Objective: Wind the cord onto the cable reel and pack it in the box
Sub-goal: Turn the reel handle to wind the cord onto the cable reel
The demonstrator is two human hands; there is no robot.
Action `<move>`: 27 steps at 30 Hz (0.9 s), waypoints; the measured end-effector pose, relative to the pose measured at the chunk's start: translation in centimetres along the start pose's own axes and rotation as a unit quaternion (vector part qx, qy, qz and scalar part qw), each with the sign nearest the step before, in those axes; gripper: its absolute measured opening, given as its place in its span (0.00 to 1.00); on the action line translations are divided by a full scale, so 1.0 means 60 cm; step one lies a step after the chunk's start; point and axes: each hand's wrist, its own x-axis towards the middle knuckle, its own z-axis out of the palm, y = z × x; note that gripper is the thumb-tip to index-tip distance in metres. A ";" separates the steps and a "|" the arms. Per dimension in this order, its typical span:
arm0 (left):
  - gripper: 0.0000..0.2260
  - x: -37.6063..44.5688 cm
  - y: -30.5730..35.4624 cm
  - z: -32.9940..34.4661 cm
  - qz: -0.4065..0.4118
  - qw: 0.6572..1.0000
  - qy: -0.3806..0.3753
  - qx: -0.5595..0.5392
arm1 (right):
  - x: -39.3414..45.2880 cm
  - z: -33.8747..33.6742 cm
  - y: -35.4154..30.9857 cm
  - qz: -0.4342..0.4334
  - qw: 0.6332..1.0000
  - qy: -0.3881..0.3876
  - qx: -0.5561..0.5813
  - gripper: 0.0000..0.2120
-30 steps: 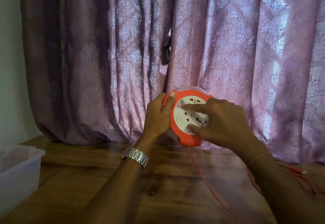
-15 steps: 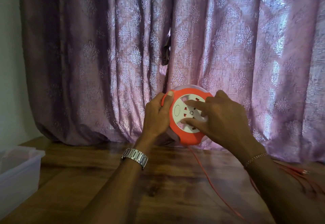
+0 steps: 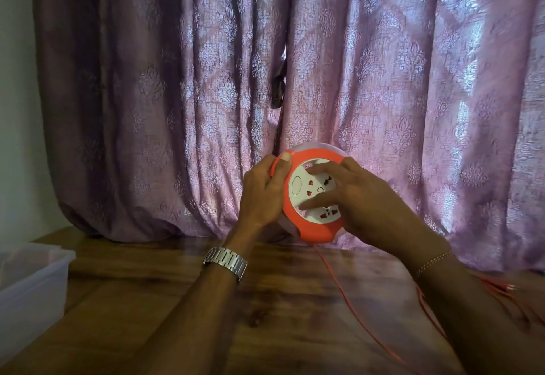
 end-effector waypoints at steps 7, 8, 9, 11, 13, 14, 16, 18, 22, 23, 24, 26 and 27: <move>0.27 -0.002 0.005 0.001 0.018 1.000 -0.005 0.014 | -0.007 0.002 -0.005 0.040 0.997 0.059 -0.037 0.22; 0.26 -0.001 0.004 0.001 0.020 1.000 -0.004 0.017 | -0.007 0.003 -0.008 0.047 0.996 0.066 -0.034 0.24; 0.24 -0.002 0.003 0.001 0.022 1.000 -0.002 0.020 | -0.007 0.003 -0.012 0.056 0.995 0.073 -0.030 0.24; 0.21 -0.001 0.003 0.002 0.023 0.999 -0.001 0.022 | -0.007 0.003 -0.016 0.074 0.994 0.083 -0.023 0.24; 0.21 -0.001 0.003 0.002 0.022 1.000 0.003 0.019 | -0.008 0.005 -0.012 0.096 0.990 0.097 -0.029 0.24; 0.21 -0.001 0.004 0.002 0.020 1.000 0.006 0.017 | -0.008 0.007 -0.010 0.113 0.987 0.108 -0.035 0.25; 0.21 0.000 0.004 0.001 0.014 1.000 0.006 0.006 | -0.006 0.012 -0.010 0.151 0.979 0.133 -0.036 0.27; 0.23 0.001 0.003 0.001 0.010 1.000 0.004 -0.001 | -0.001 0.015 -0.010 0.176 0.971 0.162 -0.020 0.30; 0.24 0.000 0.002 0.003 0.005 1.000 0.002 -0.010 | -0.003 0.019 -0.006 0.170 0.972 0.158 -0.029 0.30; 0.24 0.000 0.001 0.003 0.004 1.000 0.002 -0.013 | -0.004 0.018 -0.005 0.168 0.974 0.148 -0.028 0.30; 0.24 0.000 0.000 0.003 0.002 1.000 0.002 -0.015 | -0.004 0.018 -0.003 0.162 0.976 0.146 -0.027 0.30; 0.23 0.000 -0.002 0.002 0.000 1.000 0.004 -0.017 | -0.004 0.015 -0.001 0.137 0.976 0.165 -0.024 0.25; 0.22 0.001 -0.002 0.002 -0.002 1.000 0.005 -0.017 | -0.004 0.012 0.000 0.123 0.977 0.174 -0.015 0.21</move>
